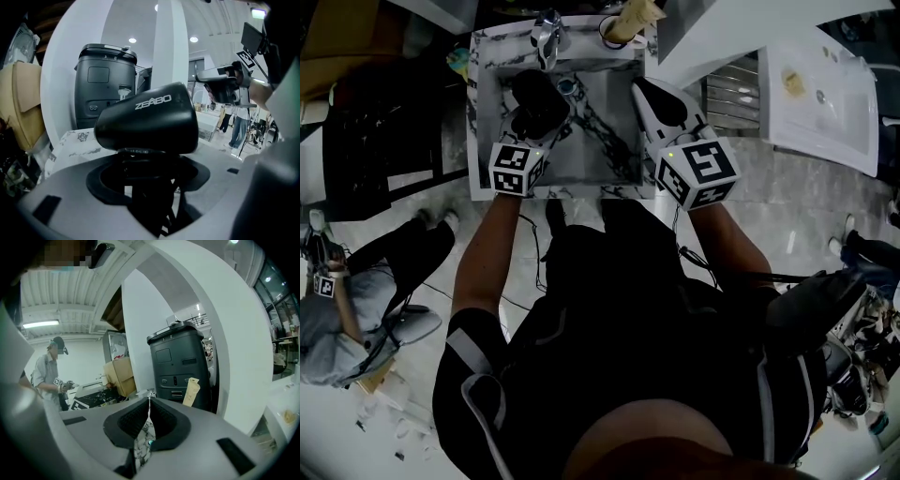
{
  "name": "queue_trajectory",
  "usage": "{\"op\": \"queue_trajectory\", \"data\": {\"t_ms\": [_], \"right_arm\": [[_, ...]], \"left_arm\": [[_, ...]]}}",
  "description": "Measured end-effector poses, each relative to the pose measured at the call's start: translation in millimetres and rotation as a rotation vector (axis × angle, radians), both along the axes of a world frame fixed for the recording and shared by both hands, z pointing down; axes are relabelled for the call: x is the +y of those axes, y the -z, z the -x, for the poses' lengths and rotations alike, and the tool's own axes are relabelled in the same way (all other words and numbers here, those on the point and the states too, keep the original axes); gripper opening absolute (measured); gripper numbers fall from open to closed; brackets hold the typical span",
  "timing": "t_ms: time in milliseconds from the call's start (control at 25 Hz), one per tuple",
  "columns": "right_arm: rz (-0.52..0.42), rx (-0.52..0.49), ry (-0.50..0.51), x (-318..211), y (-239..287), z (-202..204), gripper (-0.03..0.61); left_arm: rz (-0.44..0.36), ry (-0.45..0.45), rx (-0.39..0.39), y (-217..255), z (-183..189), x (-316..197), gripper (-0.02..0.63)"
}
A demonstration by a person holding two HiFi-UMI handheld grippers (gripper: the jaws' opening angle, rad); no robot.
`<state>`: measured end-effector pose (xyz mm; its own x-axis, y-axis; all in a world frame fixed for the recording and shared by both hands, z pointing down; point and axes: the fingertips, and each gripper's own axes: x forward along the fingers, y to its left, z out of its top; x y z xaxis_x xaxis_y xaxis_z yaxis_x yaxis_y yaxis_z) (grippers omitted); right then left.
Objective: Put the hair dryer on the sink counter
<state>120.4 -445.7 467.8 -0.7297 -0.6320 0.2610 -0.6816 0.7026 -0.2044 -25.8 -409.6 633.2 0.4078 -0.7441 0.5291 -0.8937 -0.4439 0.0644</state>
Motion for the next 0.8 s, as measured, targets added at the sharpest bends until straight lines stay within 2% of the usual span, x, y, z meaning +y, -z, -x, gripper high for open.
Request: {"op": "queue_trajectory", "data": {"t_ms": [280,800], "right_arm": [[0.024,0.004,0.015,2.6,-9.9,2.2,0.025],[0.059,0.035,-0.022,-8.1,-31.1,-21.7,0.025]], "left_arm": [[0.051,-0.113,-0.098,-35.7,-22.1,-4.9,0.278],[0.237,-0.304,-0.28,-124.4,-43.2,-4.5,0.278]]}}
